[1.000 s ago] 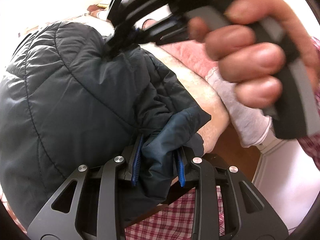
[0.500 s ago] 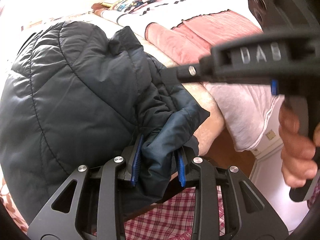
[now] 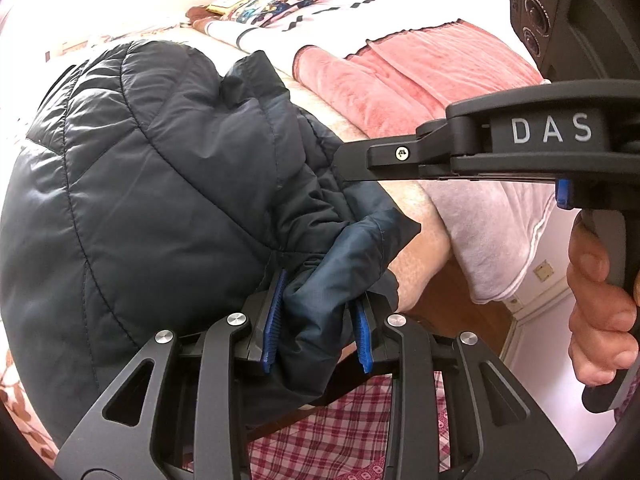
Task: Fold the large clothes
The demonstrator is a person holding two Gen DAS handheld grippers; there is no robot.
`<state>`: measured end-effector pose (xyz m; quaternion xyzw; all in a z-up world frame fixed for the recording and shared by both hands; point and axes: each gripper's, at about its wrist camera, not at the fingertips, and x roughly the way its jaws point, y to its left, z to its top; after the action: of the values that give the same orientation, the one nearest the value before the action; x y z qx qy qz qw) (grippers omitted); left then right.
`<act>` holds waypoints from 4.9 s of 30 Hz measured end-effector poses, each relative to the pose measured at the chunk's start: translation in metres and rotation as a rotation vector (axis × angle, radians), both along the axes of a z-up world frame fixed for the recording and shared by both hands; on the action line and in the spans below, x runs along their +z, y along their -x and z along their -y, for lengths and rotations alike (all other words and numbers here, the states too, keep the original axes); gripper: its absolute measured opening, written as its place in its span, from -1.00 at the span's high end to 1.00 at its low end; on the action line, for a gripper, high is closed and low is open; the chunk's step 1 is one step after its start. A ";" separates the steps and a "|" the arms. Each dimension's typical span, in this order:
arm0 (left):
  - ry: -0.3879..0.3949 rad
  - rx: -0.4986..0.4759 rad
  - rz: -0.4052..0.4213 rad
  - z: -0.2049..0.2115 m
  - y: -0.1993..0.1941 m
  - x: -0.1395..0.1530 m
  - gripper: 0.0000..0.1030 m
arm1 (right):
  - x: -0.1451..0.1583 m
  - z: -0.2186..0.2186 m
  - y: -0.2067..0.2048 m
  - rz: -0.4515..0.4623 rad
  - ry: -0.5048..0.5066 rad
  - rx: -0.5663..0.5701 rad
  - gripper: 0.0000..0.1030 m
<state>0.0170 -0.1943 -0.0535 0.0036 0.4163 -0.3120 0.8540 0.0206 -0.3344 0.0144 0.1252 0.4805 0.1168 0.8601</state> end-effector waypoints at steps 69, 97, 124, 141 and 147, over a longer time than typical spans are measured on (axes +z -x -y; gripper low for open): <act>0.299 0.284 -0.416 -0.180 -0.076 -0.034 -0.82 | -0.100 0.049 -0.068 -0.290 -0.411 -0.101 -0.84; 0.045 0.255 -0.018 -0.174 -0.098 0.017 -0.22 | -0.060 -0.012 -0.044 -0.057 -0.307 -0.019 0.24; -0.009 0.506 0.103 -0.295 -0.262 -0.004 -0.23 | -0.041 -0.179 -0.198 0.036 -0.103 0.143 0.26; -0.133 0.574 0.076 -0.286 -0.253 0.003 -0.55 | -0.035 -0.178 -0.191 -0.035 -0.107 0.064 -0.16; -0.175 0.569 0.100 -0.283 -0.238 0.018 -0.55 | -0.015 -0.175 -0.179 -0.003 -0.065 0.033 -0.35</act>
<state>0.2546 0.0889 -0.0355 -0.0241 0.3831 -0.0223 0.9231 0.1993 -0.1598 -0.0003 0.1453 0.4797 0.1460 0.8529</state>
